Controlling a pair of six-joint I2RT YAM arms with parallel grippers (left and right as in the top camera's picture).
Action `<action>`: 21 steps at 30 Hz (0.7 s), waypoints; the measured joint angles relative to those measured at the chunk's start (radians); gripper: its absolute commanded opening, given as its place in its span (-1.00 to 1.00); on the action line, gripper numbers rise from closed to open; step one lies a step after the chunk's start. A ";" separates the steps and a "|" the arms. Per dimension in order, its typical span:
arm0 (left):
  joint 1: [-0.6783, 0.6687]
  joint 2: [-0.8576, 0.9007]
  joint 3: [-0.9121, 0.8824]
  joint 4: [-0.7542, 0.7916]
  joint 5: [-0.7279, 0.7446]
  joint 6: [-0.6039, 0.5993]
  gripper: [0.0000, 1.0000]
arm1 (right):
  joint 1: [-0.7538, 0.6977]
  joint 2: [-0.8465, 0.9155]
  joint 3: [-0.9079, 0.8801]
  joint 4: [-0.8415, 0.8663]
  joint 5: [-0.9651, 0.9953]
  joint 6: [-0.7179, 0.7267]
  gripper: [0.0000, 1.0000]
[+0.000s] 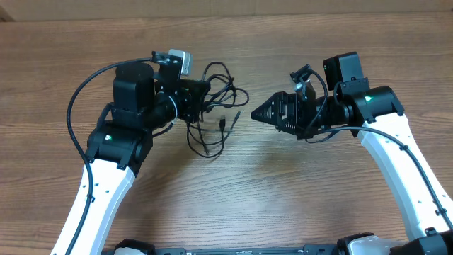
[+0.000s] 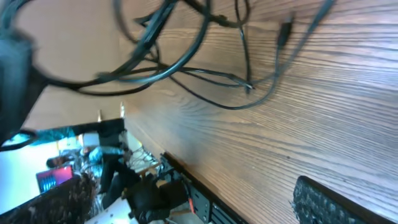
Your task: Untangle cables
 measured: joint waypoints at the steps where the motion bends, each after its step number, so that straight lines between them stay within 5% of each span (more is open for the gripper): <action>1: 0.002 0.000 0.000 0.009 0.022 -0.003 -0.92 | 0.000 0.000 0.000 0.003 0.008 0.010 1.00; 10: -0.012 0.000 0.000 0.014 0.182 0.015 -0.92 | 0.020 0.000 0.000 0.113 0.022 0.044 1.00; 21: -0.123 0.000 -0.001 0.088 0.256 0.031 -0.92 | 0.117 0.000 0.000 0.153 0.315 0.097 1.00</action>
